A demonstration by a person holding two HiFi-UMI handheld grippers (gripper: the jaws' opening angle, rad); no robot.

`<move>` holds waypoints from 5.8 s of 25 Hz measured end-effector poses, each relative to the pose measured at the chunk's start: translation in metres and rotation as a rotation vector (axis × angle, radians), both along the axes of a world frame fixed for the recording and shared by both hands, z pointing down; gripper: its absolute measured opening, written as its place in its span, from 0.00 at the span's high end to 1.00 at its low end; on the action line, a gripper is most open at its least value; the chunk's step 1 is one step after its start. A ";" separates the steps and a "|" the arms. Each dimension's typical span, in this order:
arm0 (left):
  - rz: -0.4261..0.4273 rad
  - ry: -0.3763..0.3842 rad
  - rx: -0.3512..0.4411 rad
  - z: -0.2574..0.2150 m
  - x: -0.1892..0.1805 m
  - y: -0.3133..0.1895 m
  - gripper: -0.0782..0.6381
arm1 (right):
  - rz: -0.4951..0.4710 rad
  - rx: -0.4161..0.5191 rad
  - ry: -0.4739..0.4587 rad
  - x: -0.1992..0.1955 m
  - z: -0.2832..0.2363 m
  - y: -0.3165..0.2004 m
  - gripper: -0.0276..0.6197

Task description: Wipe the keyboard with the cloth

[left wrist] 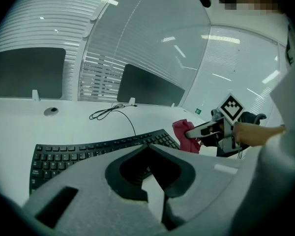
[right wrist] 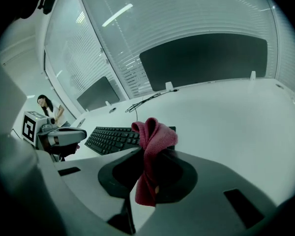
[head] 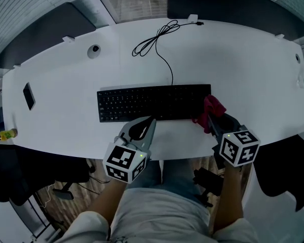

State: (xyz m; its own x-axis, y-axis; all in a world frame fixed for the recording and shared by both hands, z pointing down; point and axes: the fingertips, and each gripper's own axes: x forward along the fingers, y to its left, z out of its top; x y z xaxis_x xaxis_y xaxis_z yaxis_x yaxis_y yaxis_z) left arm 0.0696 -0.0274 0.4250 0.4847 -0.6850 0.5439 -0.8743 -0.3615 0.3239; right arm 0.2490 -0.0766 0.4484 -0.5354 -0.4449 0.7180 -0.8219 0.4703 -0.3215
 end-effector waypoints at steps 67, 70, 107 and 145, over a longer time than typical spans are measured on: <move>-0.343 -0.018 -0.027 0.018 -0.201 0.100 0.88 | -0.418 -0.151 -0.013 -0.253 0.051 0.081 0.86; -0.372 -0.024 -0.032 0.019 -0.218 0.109 0.88 | -0.451 -0.153 -0.022 -0.276 0.051 0.086 0.86; -0.571 -0.021 -0.043 0.021 -0.293 0.154 0.88 | -0.690 -0.166 -0.033 -0.390 0.052 0.122 0.86; -0.257 -0.044 0.075 -0.071 -0.132 0.066 0.88 | -0.442 0.117 -0.143 -0.204 -0.083 0.076 0.86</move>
